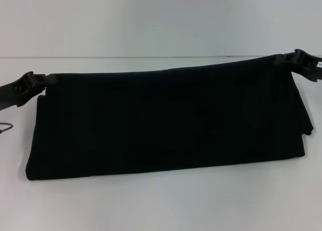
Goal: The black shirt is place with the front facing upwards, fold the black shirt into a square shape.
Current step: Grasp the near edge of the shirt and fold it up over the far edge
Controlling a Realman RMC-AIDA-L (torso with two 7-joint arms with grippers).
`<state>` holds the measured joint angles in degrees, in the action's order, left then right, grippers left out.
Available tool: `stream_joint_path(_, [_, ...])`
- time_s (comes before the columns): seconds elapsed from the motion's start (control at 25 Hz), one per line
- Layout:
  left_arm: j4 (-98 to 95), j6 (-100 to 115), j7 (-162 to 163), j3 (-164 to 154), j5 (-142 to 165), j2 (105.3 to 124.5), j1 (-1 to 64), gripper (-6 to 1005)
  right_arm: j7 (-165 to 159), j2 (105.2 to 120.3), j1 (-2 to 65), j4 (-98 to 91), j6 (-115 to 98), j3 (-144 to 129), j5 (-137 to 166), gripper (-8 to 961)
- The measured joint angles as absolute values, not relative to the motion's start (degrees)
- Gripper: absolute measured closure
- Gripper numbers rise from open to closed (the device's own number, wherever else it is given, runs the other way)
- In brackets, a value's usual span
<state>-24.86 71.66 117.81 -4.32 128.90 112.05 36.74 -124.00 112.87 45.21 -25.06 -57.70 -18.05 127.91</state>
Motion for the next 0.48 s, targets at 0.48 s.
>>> stream_joint_path(0.48, [-24.6, 63.1, 113.8, -4.6, 128.5, 115.1, 39.3, 957, -124.0, 116.07, 48.8, -25.1, -43.1, -24.6, 127.5, 892])
